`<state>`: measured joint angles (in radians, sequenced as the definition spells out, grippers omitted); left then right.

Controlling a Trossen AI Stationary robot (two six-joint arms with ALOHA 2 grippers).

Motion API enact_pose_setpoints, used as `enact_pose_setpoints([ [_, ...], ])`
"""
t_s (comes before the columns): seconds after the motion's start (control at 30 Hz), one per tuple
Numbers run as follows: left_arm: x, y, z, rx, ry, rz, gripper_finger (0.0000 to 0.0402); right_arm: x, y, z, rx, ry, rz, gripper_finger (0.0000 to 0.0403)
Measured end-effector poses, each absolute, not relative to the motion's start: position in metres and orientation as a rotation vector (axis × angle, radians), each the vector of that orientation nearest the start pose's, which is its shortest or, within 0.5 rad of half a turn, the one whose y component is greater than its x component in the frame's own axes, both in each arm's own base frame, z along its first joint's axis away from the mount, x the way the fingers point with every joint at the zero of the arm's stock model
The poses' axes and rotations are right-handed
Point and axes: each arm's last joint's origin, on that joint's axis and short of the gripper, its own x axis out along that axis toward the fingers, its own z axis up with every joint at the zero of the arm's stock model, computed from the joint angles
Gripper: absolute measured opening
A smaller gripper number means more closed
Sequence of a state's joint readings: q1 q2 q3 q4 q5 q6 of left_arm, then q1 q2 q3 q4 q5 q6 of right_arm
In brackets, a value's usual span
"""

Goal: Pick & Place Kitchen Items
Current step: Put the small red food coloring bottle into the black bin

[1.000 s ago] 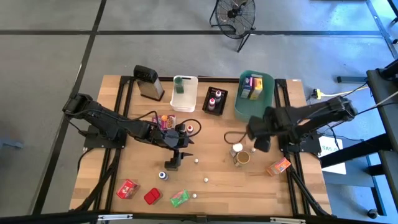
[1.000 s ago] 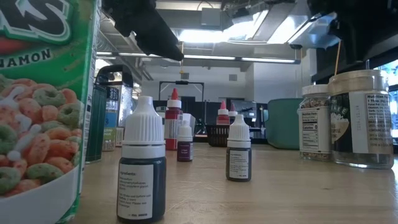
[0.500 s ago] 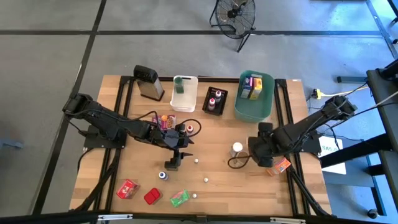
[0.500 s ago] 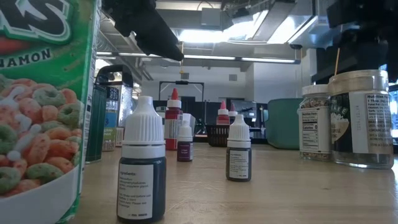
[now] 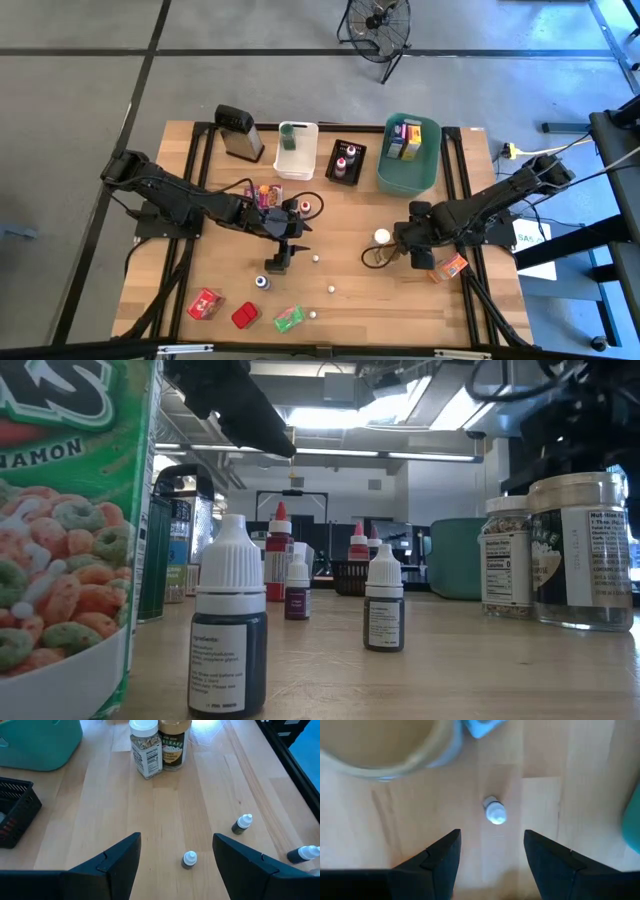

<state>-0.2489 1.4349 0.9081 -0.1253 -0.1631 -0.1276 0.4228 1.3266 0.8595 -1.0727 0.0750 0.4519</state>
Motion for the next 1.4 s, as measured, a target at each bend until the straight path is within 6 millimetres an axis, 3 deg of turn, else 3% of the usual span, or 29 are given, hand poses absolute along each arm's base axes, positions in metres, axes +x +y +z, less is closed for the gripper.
enact_pose_setpoints([
  [0.97,0.295,-0.070,0.235,0.003,0.642,-0.039,0.0243,0.184,0.066,0.165,0.011,1.504,0.002,0.0218],
  [1.4,0.295,-0.070,0.235,0.003,0.642,-0.037,0.0242,0.187,0.066,0.164,0.009,1.459,-0.002,0.0218],
])
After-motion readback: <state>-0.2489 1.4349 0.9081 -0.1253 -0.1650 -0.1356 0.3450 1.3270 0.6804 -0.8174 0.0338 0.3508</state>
